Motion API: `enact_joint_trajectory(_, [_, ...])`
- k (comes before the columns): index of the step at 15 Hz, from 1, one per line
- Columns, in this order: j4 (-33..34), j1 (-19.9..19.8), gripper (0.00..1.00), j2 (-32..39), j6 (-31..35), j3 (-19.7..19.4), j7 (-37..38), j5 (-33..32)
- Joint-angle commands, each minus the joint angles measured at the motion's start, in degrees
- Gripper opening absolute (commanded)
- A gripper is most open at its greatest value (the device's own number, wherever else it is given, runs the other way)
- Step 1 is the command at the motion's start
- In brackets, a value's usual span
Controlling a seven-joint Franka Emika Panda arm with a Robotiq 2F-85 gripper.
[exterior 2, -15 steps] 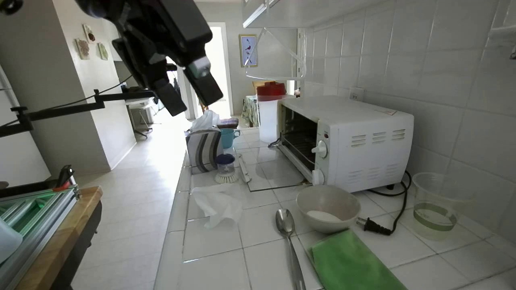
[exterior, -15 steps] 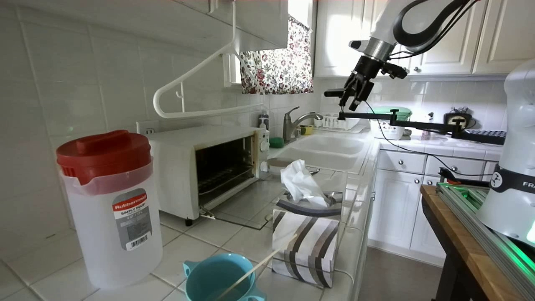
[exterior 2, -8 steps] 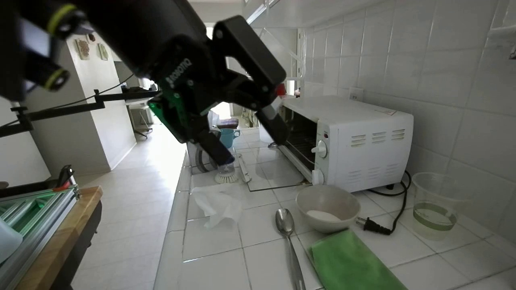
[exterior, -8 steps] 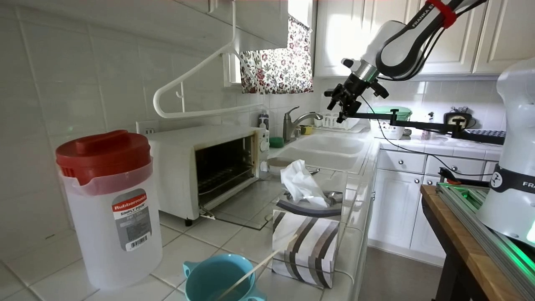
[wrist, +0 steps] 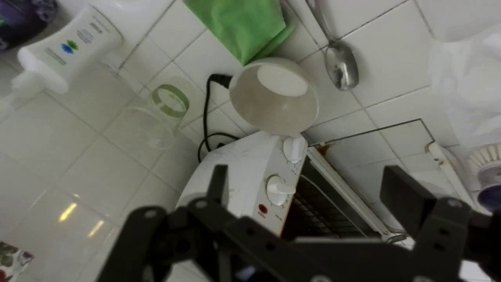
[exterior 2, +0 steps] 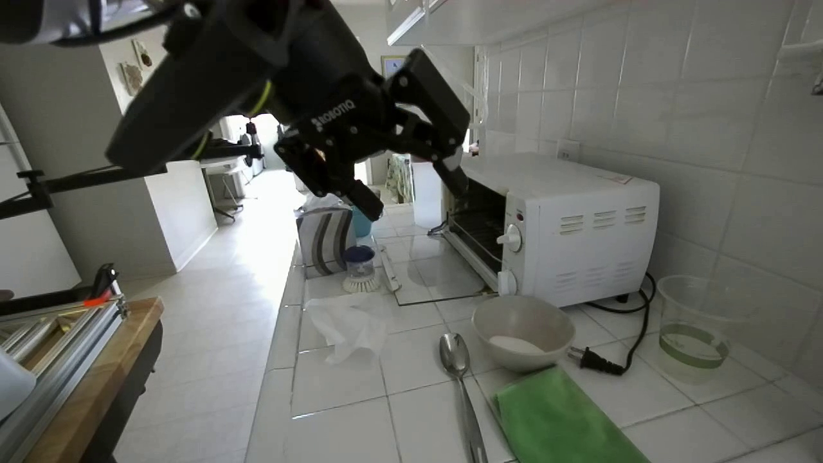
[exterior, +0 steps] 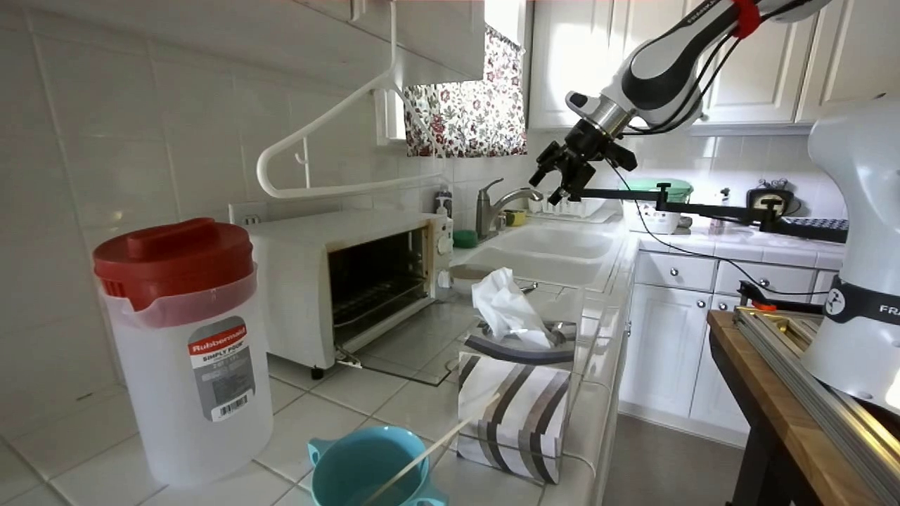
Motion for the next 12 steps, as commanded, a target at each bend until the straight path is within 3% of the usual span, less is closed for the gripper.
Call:
enact_joint_trajectory(1, [4.9,7.8,1.00,-3.0,-11.3,-10.4,-7.1,0.0])
enact_joint_trajectory(4, [7.6,9.6,1.00,0.5,-17.4,-12.9,-8.7,-0.1])
enact_joint_trajectory(5, [5.3,6.8,1.00,-0.9,-14.4,-10.4,-6.7,0.7])
enact_joint_trajectory(12, [6.6,9.3,1.00,1.0,-17.3,-12.5,-8.1,0.7])
